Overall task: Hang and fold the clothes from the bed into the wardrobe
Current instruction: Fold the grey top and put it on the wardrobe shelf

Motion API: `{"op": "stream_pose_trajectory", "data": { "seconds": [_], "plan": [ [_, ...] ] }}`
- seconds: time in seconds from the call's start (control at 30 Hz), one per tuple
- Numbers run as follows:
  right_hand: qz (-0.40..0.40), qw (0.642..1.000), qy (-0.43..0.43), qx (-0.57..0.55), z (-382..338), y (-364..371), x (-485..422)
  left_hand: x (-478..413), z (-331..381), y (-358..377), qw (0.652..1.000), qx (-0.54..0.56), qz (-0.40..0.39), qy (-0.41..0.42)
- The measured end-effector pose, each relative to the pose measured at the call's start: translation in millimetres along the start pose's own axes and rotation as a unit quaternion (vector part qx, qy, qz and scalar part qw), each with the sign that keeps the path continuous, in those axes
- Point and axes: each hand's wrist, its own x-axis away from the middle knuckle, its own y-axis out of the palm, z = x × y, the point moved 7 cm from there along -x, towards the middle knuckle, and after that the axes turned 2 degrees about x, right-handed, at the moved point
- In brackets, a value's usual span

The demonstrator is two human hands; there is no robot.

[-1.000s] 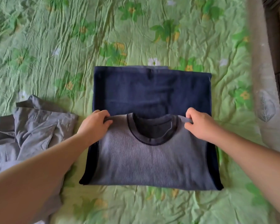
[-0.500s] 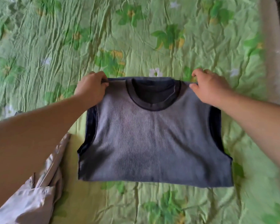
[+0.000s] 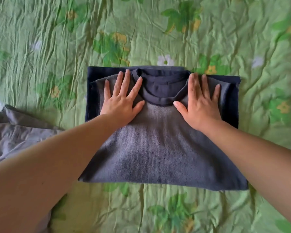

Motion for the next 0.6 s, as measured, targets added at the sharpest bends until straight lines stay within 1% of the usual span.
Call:
{"op": "stream_pose_trajectory", "data": {
  "seconds": [0.13,0.23,0.3,0.33,0.43,0.5,0.6],
  "plan": [
    [-0.008,1.000,0.008,0.014,-13.2,-4.3,24.3,31.4,11.9,-3.9,0.999,0.027,0.031,-0.026],
    [0.000,0.997,-0.070,0.043,-35.9,9.6,80.5,84.3,28.6,14.5,0.999,0.020,0.042,-0.015],
    [0.013,0.992,-0.114,0.059,-30.6,21.3,113.9,116.2,23.6,31.8,0.999,0.013,0.042,-0.020],
    [0.024,0.991,-0.117,0.056,-20.5,24.3,123.3,127.3,16.1,37.9,0.998,0.018,0.044,-0.027],
    [0.039,0.994,-0.090,0.046,6.0,25.1,130.0,146.6,-9.5,43.4,0.998,0.022,0.047,-0.045],
    [0.017,0.996,-0.065,0.053,10.1,24.5,129.7,156.5,-23.0,42.5,0.997,0.013,0.043,-0.060],
    [-0.006,0.998,0.004,0.055,15.2,19.2,137.5,181.0,-43.8,40.9,0.990,0.054,0.024,-0.126]
  ]
}}
